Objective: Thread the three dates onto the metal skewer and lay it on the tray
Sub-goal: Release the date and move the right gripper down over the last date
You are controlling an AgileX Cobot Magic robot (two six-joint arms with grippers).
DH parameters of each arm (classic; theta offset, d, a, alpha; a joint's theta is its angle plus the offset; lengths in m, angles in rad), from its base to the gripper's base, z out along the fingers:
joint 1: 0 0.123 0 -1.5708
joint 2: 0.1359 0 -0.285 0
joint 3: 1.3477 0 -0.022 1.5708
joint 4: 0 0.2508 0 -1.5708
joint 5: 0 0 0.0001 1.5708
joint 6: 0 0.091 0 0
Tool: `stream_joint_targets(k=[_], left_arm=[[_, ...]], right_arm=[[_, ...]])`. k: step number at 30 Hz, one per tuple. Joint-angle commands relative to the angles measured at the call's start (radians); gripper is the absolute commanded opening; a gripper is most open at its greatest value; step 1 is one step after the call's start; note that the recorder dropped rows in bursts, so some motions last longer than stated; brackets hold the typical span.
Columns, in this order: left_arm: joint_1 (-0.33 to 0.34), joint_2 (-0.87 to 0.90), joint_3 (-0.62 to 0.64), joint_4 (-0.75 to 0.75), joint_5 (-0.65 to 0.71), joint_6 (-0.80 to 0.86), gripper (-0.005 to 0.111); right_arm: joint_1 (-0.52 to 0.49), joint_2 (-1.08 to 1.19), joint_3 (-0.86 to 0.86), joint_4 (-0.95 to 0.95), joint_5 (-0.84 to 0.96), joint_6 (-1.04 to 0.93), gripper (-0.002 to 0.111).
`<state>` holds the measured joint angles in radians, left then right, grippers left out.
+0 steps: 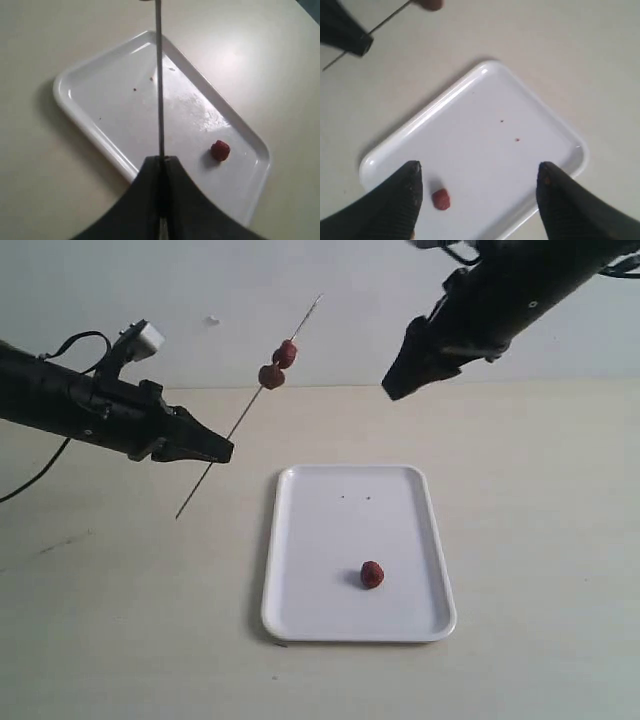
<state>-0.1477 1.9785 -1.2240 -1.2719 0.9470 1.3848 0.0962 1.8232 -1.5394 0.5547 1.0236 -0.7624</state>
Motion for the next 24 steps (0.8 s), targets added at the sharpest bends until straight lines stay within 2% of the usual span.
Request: stream_joint_targets(k=[1,6,14,18,24], left_arm=[[0.020,-0.010,-0.009,0.028,0.026,0.024,0.000],[0.049,-0.023,-0.009,0.035,0.057,0.024,0.000],[0.070,-0.040,-0.009,0.039,0.102,0.024,0.000],[0.070,-0.040,-0.009,0.039,0.102,0.024,0.000],[0.070,-0.040,-0.009,0.046,0.102,0.026,0.000]], right_arm=[[0.151,-0.012,0.008,-0.231,0.052,0.158,0.063],[0.265,-0.012,0.135,-0.421,-0.002,0.302,0.063],[0.288,-0.010,0.389,-0.378,-0.342,0.370,0.063],[0.288,-0.008,0.453,-0.369,-0.406,0.370,0.063],[0.310,0.029,0.463,-0.324,-0.413,0.339,0.063]])
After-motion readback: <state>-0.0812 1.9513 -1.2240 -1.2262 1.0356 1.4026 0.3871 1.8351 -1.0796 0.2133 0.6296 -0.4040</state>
